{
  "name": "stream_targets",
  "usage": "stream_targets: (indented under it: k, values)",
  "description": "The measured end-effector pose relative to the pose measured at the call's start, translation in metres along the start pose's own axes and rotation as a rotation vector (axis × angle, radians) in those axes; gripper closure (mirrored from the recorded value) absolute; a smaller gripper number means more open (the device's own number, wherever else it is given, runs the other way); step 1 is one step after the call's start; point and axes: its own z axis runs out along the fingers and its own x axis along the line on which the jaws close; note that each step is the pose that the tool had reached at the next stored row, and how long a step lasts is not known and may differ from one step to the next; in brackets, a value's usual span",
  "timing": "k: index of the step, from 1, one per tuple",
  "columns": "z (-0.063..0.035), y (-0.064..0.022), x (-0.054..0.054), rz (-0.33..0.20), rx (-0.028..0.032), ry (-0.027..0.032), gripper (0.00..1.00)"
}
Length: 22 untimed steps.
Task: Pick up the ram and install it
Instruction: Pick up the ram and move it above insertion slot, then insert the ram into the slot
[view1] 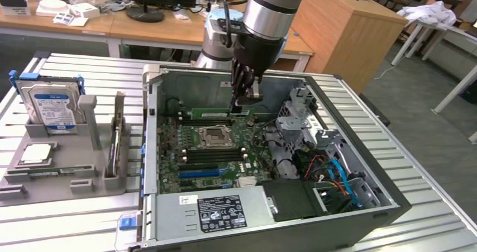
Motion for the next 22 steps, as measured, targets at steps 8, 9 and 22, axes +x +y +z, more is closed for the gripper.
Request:
stream_targets:
  k: [8,9,22]
  values:
    - [0.0036,-0.0002,0.0002,0.000,-0.0001,0.0001,0.88]
    - [0.0036,-0.0002,0.0002,0.000,-0.0001,0.0002,0.88]
    - [0.0032,0.0000,0.0084,0.000,0.0000,0.0001,0.88]
